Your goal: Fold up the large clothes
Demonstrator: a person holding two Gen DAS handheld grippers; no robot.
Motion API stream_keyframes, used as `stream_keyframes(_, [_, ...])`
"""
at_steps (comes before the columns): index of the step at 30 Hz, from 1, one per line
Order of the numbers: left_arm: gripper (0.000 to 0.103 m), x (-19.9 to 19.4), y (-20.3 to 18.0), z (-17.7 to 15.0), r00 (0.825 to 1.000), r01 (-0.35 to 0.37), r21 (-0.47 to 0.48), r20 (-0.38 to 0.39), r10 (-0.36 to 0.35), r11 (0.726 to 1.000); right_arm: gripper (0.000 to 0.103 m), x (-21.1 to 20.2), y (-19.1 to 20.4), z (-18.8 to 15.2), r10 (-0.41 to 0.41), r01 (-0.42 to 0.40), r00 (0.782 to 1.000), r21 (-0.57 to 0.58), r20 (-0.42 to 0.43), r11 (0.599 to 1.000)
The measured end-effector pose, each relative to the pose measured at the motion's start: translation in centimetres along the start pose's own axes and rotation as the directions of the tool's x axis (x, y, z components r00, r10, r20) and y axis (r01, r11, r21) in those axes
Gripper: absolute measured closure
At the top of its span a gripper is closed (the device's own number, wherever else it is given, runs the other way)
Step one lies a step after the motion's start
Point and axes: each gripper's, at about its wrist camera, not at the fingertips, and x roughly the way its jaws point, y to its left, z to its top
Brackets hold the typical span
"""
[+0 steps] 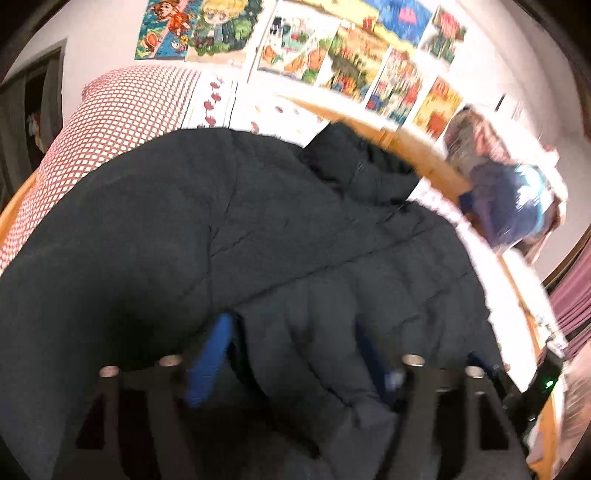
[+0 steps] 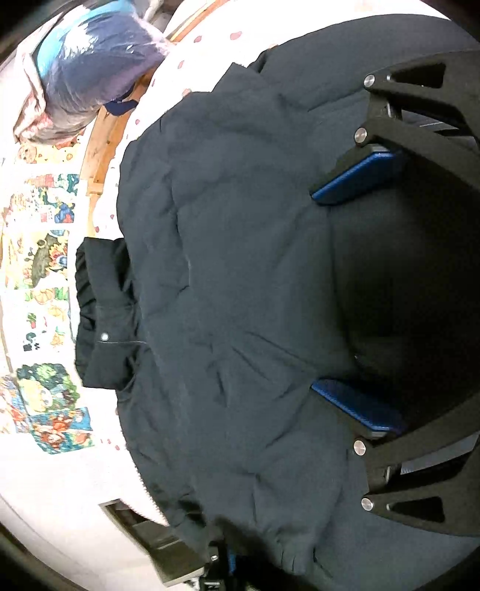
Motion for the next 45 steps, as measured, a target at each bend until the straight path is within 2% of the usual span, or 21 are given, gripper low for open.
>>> stream_keyframes(5, [0.024, -3.6, -0.4, -1.2, 0.998, -0.007, 0.002, 0.060, 0.007, 1.000, 0.009, -3.2, 1.0, 0.0, -0.007, 0.009, 0.999, -0.032, 0.051, 0.999])
stream_keyframes(7, [0.017, -5.3, -0.5, -1.8, 0.996, -0.014, 0.003, 0.084, 0.014, 1.000, 0.009, -4.5, 1.6, 0.1, -0.004, 0.008, 0.997, -0.052, 0.072, 0.999])
stream_keyframes(11, [0.010, -8.4, -0.5, -3.2, 0.991, -0.037, 0.000, 0.130, 0.037, 0.999, 0.009, -7.5, 3.0, 0.2, 0.002, 0.011, 0.991, -0.099, 0.130, 0.995])
stream_keyframes(16, [0.000, -12.4, 0.6, -5.5, 0.982, -0.048, -0.056, 0.180, 0.058, 0.997, 0.009, -11.6, 4.7, -0.2, 0.018, 0.016, 0.979, -0.164, 0.202, 0.986])
stream_keyframes(19, [0.000, -14.5, 1.5, -7.1, 0.974, -0.056, -0.095, 0.212, 0.075, 0.994, 0.007, -13.7, 5.6, -0.4, 0.018, 0.033, 0.969, -0.202, 0.245, 0.979])
stream_keyframes(22, [0.000, -15.8, 2.4, -8.3, 0.972, -0.076, -0.121, 0.212, 0.101, 0.990, 0.007, -15.4, 6.3, -0.6, 0.022, 0.045, 0.959, -0.229, 0.282, 0.972])
stream_keyframes(29, [0.000, -18.5, 4.5, -11.3, 0.962, -0.129, -0.179, 0.217, 0.167, 0.975, 0.007, -18.1, 7.3, -1.2, 0.044, 0.032, 0.948, -0.232, 0.316, 0.972])
stream_keyframes(38, [0.000, -19.6, 8.6, -15.2, 0.955, -0.192, -0.309, 0.159, 0.250, 0.931, 0.007, -18.3, 9.5, -2.2, 0.063, 0.027, 0.942, -0.262, 0.330, 0.965])
stream_keyframes(40, [0.000, -19.5, 9.2, -15.9, 0.944, -0.231, -0.342, 0.150, 0.295, 0.911, 0.007, -18.1, 10.0, -2.5, 0.064, 0.028, 0.943, -0.270, 0.326, 0.963])
stream_keyframes(44, [0.000, -19.1, 9.7, -16.7, 0.899, -0.342, -0.387, 0.131, 0.419, 0.856, 0.007, -17.3, 11.1, -2.7, 0.070, 0.018, 0.948, -0.272, 0.312, 0.962])
stream_keyframes(45, [0.000, -18.9, 9.8, -16.8, 0.895, -0.351, -0.393, 0.126, 0.428, 0.850, 0.007, -17.0, 11.3, -2.7, 0.075, 0.011, 0.950, -0.271, 0.304, 0.962])
